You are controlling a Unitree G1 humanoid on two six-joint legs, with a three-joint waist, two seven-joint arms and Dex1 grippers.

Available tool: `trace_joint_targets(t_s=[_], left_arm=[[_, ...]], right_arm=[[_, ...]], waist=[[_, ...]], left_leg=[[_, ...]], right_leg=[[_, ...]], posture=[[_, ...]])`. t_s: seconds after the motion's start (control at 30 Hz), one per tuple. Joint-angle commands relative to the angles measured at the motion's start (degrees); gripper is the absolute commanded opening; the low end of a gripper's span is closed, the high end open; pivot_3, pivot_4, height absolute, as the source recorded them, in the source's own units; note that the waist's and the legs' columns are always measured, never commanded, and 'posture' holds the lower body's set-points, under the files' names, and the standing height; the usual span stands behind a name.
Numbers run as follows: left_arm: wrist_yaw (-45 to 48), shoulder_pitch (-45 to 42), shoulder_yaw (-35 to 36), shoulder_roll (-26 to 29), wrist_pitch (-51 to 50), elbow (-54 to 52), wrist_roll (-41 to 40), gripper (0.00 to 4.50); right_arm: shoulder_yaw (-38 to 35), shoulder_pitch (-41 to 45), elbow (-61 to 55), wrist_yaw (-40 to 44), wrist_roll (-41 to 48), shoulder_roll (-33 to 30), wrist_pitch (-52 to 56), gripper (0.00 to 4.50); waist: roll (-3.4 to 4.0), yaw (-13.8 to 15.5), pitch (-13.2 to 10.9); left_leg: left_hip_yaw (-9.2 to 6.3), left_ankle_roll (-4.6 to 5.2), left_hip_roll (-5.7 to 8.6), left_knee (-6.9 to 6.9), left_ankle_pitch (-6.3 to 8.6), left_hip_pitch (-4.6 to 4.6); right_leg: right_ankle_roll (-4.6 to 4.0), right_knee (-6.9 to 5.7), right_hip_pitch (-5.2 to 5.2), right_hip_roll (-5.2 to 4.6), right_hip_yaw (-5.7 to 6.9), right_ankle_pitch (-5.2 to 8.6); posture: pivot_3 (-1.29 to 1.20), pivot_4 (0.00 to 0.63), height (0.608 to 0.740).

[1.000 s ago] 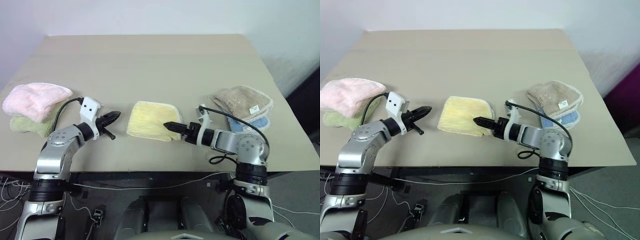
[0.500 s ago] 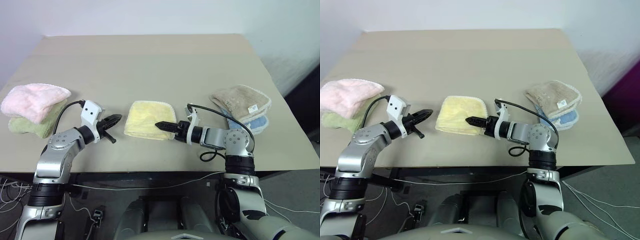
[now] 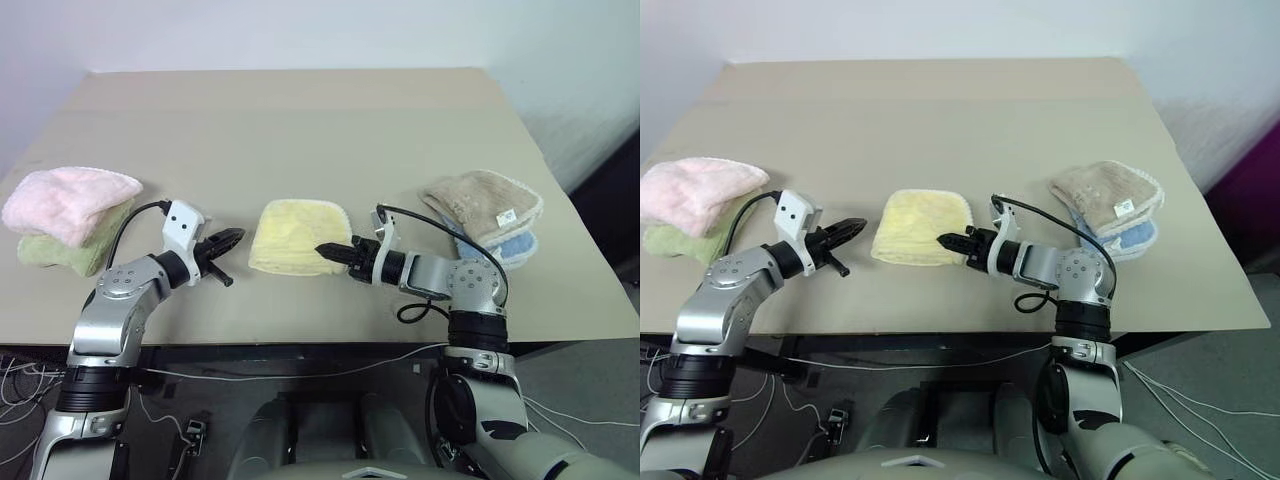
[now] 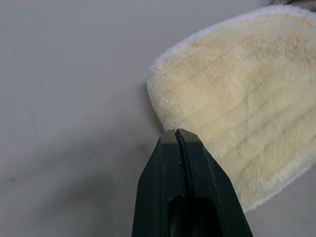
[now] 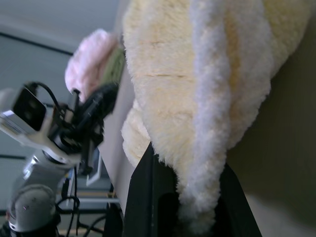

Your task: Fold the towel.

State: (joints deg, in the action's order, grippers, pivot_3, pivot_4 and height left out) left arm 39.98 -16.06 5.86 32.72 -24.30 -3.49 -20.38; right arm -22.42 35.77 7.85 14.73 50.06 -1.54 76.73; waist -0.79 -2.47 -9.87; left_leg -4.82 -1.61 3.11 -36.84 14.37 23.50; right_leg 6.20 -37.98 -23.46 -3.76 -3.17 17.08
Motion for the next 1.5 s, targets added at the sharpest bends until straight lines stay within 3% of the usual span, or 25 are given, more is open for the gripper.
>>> trace_joint_targets(t_s=[0.03, 0.23, 0.43, 0.73, 0.93, 1.37, 1.5], left_arm=[[0.3, -0.3, 0.9, 0.5, 1.2, -1.3, 0.1, 0.00], [0.3, -0.5, -0.2, -0.6, 1.6, -0.6, 0.2, 0.00], [1.1, -2.9, -2.8, -3.0, 2.8, 2.2, 1.0, 0.00], [2.8, -5.8, -5.2, -4.8, 4.3, 5.7, 2.3, 0.00], [3.5, -6.5, -5.6, -5.4, 4.9, 6.9, 2.9, 0.00], [4.4, -6.6, -6.3, -6.3, 5.0, 7.6, 3.5, 0.00], [5.1, -7.4, -6.6, -6.4, 5.1, 8.6, 3.6, 0.00]], right_arm=[[-7.8, 4.1, -5.8, -4.3, 5.3, -1.7, -2.8, 0.03], [-20.1, 9.9, -8.4, -15.8, 10.1, -10.5, -7.9, 0.03], [-28.3, 9.0, -9.5, -31.4, 13.7, -17.0, -8.4, 0.03], [-29.9, 0.4, -14.1, -44.4, 21.4, -16.1, -9.6, 0.03], [-28.0, -1.9, -14.8, -47.6, 25.2, -17.6, -12.5, 0.03], [-24.8, -6.7, -19.1, -50.5, 33.0, -21.7, -23.1, 4.31], [-25.5, -8.9, -22.4, -49.5, 35.6, -23.5, -27.5, 4.45]], waist=[[0.02, 0.1, 0.0], [0.10, 0.6, -0.1], [0.11, 0.9, -0.1], [0.13, 1.0, -0.1], [0.13, 1.4, -0.1], [0.13, 1.4, -0.1], [0.13, 1.5, -0.1]], left_leg=[[0.00, 0.00, 0.01, 0.00, 0.00, 0.00], [-0.01, 0.00, 0.07, 0.03, 0.00, 0.03], [0.05, 0.01, 0.06, 0.05, 0.00, 0.03], [0.15, 0.03, 0.01, 0.03, -0.01, 0.03], [0.15, 0.05, 0.01, 0.00, 0.00, 0.03], [0.15, 0.07, 0.01, -0.03, 0.01, 0.03], [0.14, 0.07, 0.01, -0.03, 0.01, 0.03]], right_leg=[[0.00, 0.01, 0.00, -0.01, 0.00, 0.00], [0.00, 0.07, 0.01, -0.06, 0.02, 0.00], [0.00, 0.09, 0.02, -0.07, -0.02, 0.00], [0.00, 0.03, 0.02, -0.01, -0.11, 0.00], [0.01, 0.05, 0.04, 0.04, -0.10, 0.00], [0.01, 0.06, 0.08, 0.06, -0.08, 0.00], [0.01, 0.06, 0.09, 0.08, -0.08, 0.01]], posture=[[0.00, 0.150, 0.740], [0.00, 0.150, 0.740], [0.00, 0.150, 0.740], [0.00, 0.150, 0.740], [0.00, 0.150, 0.740], [0.00, 0.150, 0.740], [0.00, 0.150, 0.740]])
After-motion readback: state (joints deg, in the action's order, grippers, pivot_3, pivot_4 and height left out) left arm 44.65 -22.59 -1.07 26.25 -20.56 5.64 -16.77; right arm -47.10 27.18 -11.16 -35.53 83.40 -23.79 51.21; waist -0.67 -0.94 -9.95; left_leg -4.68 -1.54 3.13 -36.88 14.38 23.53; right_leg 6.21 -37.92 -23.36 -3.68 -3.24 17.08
